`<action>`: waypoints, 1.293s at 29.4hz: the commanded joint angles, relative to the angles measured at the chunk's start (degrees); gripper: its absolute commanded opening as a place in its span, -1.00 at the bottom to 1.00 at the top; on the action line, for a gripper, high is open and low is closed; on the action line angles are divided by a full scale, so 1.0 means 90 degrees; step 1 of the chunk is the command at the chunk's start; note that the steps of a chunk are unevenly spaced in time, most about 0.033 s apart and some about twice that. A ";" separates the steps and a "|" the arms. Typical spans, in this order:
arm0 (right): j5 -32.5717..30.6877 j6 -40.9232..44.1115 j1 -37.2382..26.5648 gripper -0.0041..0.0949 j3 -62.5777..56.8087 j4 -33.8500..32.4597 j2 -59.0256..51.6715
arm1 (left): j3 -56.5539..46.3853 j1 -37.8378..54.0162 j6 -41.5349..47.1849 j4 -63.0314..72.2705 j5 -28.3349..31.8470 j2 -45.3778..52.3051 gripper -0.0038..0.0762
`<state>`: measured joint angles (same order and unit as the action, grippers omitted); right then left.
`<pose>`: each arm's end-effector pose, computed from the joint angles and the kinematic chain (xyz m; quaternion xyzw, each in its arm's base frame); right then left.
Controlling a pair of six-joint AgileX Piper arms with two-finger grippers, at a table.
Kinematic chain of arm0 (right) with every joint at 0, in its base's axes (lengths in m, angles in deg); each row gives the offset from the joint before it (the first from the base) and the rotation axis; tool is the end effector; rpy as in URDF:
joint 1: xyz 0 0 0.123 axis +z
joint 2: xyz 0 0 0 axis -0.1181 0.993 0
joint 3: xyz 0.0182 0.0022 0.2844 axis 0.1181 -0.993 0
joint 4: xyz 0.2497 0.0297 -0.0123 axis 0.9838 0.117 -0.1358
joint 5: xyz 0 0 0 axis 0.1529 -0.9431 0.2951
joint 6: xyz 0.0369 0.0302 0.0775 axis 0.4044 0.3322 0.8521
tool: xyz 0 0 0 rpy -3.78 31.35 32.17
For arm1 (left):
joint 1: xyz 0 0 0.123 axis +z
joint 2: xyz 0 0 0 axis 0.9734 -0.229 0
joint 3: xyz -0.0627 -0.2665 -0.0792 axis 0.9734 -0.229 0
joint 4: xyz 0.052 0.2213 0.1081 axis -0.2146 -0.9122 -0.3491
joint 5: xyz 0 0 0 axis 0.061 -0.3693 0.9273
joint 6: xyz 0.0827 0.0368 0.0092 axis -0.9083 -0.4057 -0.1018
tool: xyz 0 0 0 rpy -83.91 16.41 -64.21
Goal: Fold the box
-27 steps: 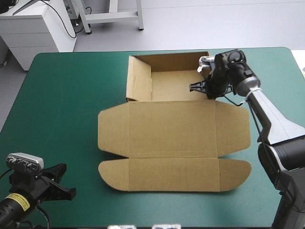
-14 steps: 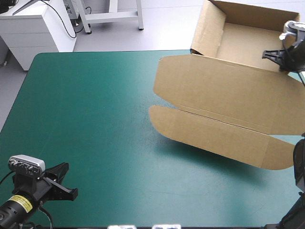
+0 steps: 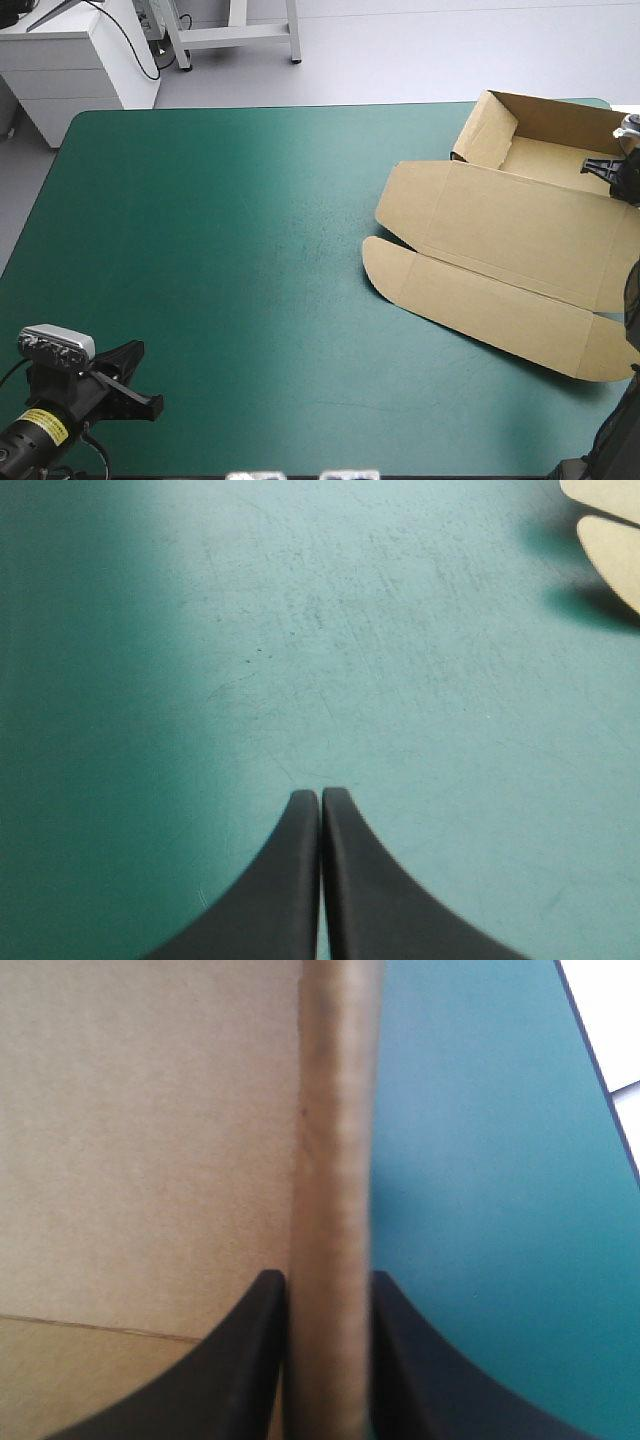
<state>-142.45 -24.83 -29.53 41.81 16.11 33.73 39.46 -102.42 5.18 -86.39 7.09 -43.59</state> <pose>0.4176 -0.1771 0.2865 0.2207 0.9611 -0.0383 0.1618 0.0569 -0.0213 0.3009 0.1280 0.8545 -0.1156 0.4899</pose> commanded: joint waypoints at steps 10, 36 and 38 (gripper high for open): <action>-0.0065 -0.0451 -0.0029 0.62 0.0201 0.1287 -0.2054 | 0.0167 -0.0011 0.0024 0.0008 0.0450 -0.0056 -0.92; 0.1127 -0.0900 0.4293 -0.95 -0.4093 0.0272 -0.7226 | 0.0160 -0.0011 0.0024 0.0020 0.0599 -0.0049 -0.92; 0.1413 -0.0835 0.4293 -0.95 -0.4852 0.0052 -0.7848 | 0.0160 -0.0011 0.0024 0.0020 0.0765 -0.0049 -0.92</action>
<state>-136.70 -32.83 8.95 5.01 19.68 -28.96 39.45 -102.42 5.16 -86.37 7.99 -43.59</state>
